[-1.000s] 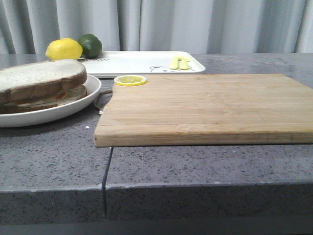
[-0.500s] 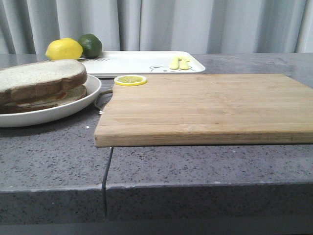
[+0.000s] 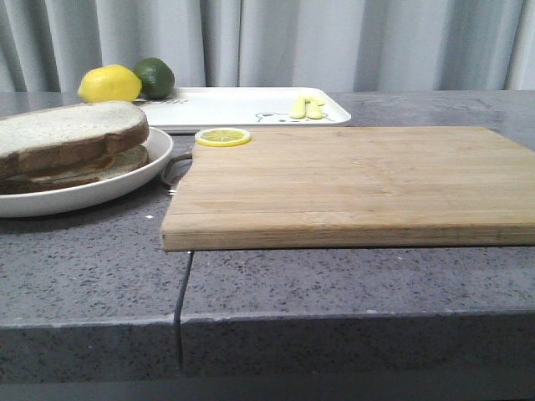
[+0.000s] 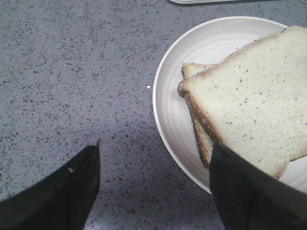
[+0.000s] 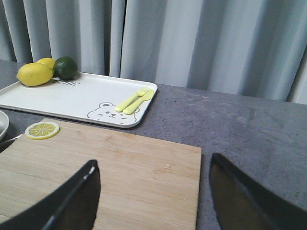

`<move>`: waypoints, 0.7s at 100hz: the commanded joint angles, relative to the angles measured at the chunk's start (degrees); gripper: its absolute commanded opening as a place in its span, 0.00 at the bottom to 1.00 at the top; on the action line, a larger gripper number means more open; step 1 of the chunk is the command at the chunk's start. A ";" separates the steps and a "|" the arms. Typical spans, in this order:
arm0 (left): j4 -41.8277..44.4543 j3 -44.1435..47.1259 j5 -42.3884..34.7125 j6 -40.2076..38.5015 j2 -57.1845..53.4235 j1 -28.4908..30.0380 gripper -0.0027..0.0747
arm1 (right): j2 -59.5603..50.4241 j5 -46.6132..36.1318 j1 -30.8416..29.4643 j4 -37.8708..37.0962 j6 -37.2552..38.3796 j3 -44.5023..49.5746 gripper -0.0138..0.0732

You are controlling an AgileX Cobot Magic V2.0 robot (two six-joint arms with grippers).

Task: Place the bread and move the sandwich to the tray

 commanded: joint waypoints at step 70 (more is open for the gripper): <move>-7.01 3.88 -11.30 -0.63 4.63 -0.30 0.60 | 0.28 -5.22 -0.41 -0.38 0.05 -1.44 0.72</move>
